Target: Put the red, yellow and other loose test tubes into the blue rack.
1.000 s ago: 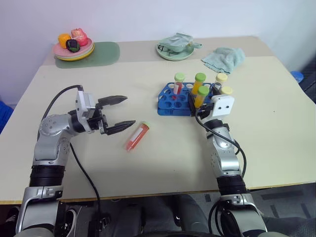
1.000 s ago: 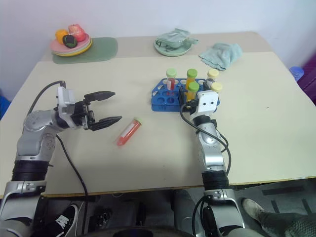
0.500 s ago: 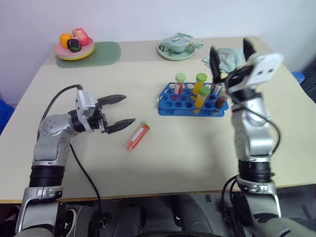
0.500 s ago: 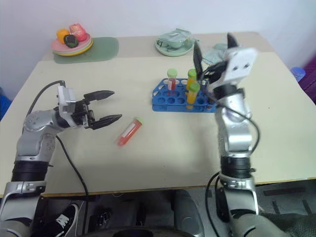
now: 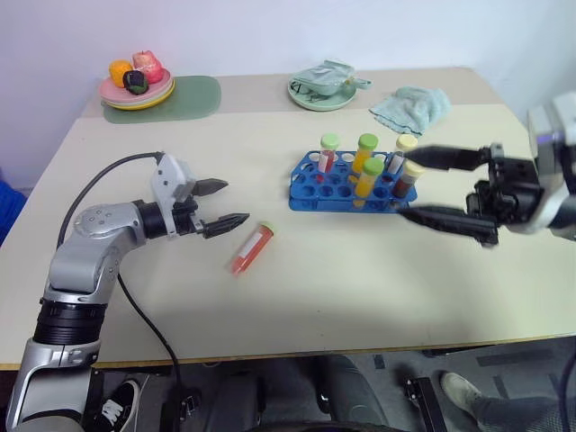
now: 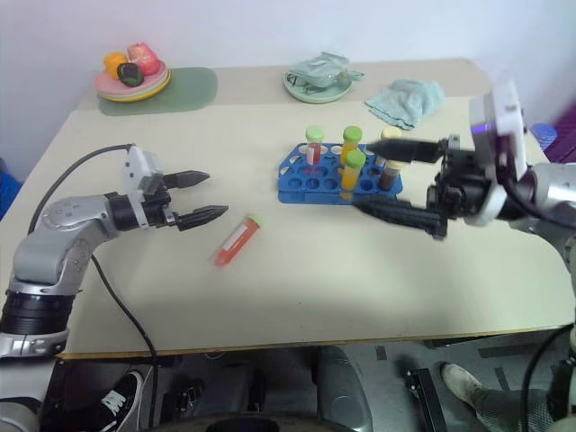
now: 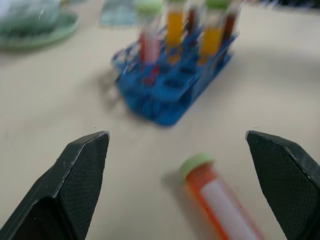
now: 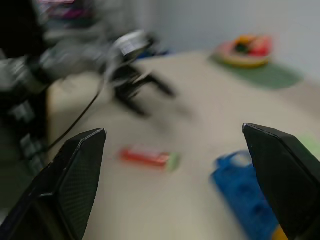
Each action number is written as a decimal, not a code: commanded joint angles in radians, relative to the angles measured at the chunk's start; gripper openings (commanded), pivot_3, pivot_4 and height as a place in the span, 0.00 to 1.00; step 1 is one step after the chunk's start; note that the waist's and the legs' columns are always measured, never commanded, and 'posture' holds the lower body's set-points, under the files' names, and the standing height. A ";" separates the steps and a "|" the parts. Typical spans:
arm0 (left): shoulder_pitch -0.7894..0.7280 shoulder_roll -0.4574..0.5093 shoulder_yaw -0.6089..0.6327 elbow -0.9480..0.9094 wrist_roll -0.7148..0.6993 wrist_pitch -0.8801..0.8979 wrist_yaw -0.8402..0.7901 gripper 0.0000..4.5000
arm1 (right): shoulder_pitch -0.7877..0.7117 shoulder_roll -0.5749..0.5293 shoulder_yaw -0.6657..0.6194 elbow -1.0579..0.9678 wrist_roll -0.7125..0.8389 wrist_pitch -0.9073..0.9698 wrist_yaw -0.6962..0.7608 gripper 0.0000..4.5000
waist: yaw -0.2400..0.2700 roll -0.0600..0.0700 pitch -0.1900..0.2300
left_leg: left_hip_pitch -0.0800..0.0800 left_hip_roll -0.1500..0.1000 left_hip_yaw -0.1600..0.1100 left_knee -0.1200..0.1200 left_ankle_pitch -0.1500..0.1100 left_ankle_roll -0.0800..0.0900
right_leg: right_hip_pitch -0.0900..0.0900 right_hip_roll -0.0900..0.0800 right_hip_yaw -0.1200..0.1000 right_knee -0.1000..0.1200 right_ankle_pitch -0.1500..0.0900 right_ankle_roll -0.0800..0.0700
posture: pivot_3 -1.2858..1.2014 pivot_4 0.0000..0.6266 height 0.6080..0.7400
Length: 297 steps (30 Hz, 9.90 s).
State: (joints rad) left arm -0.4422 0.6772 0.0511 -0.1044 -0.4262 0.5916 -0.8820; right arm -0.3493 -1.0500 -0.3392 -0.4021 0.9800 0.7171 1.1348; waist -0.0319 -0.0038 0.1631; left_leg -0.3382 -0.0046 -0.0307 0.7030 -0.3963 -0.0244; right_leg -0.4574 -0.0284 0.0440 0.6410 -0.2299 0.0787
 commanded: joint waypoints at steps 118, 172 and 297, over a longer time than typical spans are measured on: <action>-0.361 -0.066 -0.218 -0.189 -0.052 0.456 0.109 0.20 | 0.200 0.149 -0.043 0.065 -0.290 -0.283 -0.114 1.00 | 0.022 -0.002 0.001 | -0.002 -0.001 -0.001 0.011 0.004 -0.008 | -0.002 -0.001 0.003 0.008 0.000 0.000 | 0.52 0.24 1.00; -0.451 -0.849 -0.019 1.195 0.242 -1.338 0.196 0.20 | 0.339 0.304 -0.066 -0.211 -0.294 -0.169 -0.509 1.00 | 0.046 -0.002 0.001 | 0.001 -0.008 0.001 0.013 -0.001 0.001 | 0.006 0.001 0.000 0.004 0.001 0.002 | 0.52 0.24 1.00; 0.109 0.124 0.181 0.331 -0.198 -0.454 -0.548 0.99 | 0.375 0.267 -0.038 0.020 -0.339 -0.335 -0.180 1.00 | 0.040 -0.001 0.001 | 0.003 -0.004 -0.001 0.012 -0.003 0.005 | 0.009 0.001 -0.001 0.001 0.001 0.001 | 0.52 0.24 1.00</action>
State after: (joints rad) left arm -0.3250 0.7766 0.1949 0.2230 -0.6017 0.1461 -1.3906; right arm 0.0288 -0.7658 -0.3329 -0.3442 0.6145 0.3948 0.9447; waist 0.0076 -0.0046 0.1637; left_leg -0.3355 -0.0081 -0.0322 0.7151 -0.3988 -0.0199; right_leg -0.4487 -0.0274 0.0432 0.6418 -0.2291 0.0801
